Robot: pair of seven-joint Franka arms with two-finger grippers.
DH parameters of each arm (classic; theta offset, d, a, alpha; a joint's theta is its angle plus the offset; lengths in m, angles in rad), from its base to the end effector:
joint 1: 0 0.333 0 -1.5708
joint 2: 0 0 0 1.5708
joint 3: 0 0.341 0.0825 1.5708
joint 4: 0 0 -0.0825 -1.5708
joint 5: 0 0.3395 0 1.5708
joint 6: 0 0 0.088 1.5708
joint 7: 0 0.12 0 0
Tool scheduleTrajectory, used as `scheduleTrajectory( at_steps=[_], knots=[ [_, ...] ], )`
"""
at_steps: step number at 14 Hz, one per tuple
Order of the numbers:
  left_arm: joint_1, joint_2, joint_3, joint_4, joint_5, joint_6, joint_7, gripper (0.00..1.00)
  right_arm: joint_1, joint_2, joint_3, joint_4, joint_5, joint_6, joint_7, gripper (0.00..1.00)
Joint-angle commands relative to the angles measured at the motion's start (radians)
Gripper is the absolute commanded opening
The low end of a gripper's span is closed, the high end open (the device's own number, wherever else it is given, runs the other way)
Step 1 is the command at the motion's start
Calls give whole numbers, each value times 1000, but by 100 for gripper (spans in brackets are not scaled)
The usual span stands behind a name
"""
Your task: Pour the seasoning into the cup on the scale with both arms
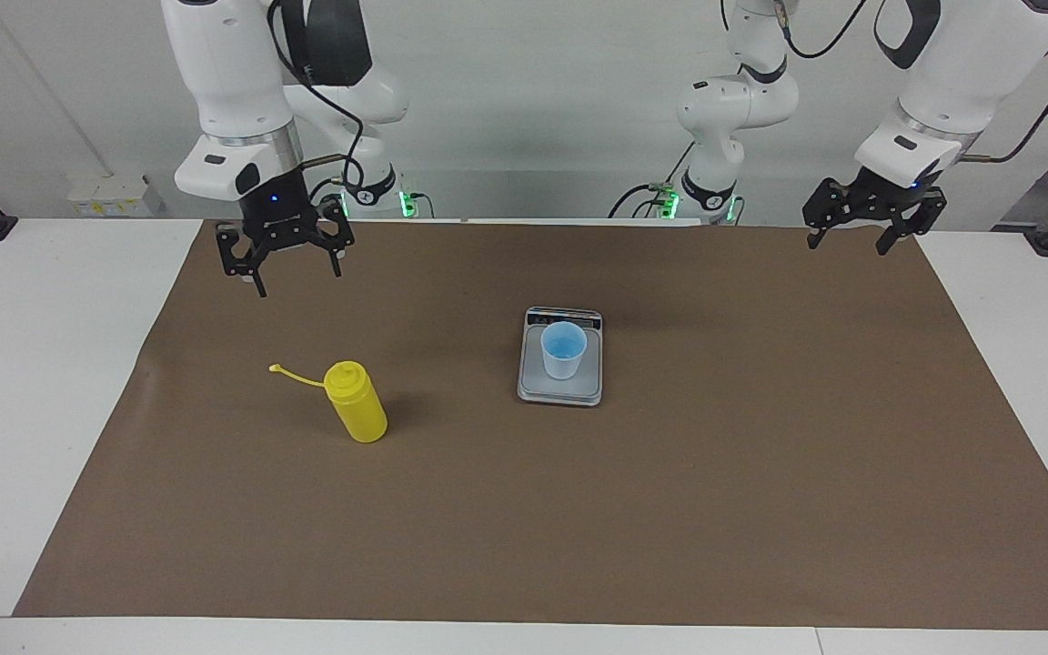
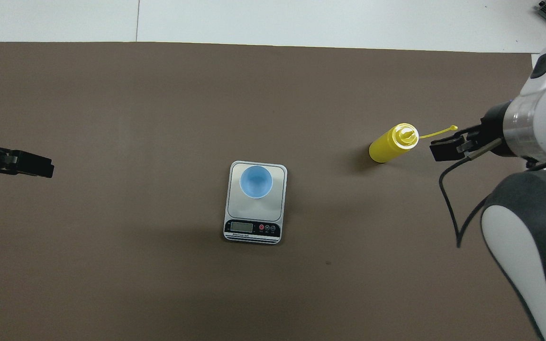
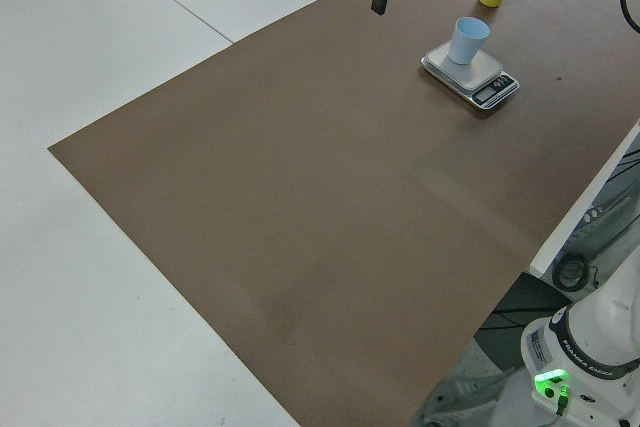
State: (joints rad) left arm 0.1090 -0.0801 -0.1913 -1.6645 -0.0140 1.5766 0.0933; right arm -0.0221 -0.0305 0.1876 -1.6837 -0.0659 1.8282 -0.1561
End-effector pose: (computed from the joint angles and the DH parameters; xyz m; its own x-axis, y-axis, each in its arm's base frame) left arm 0.4809 -0.0457 0.6359 0.9847 -0.1739 -0.0093 -0.1739 -0.9848 -0.0004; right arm 0.5185 0.0820 0.6277 0.9303 0.3303 0.1597 0.3181 -0.9430 0.0973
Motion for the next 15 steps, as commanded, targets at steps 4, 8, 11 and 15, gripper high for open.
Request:
scheduleTrajectory(
  at_steps=[4, 8, 11, 15],
  knots=[
    [-6, -23, 12, -37, -7, 23, -9, 100, 31, 11, 6, 27, -23, -136, 455, 100],
    [-3, -24, 12, -38, -17, 20, -7, 100, -2, -14, 0, -30, 38, -135, 377, 100],
    [-3, -23, 13, -37, -21, 17, -10, 100, -41, -19, -2, -40, 87, -145, 369, 100],
    [-5, -24, 13, -40, -21, 20, -12, 100, -38, -22, -2, -45, 86, -139, 372, 100]
  ],
)
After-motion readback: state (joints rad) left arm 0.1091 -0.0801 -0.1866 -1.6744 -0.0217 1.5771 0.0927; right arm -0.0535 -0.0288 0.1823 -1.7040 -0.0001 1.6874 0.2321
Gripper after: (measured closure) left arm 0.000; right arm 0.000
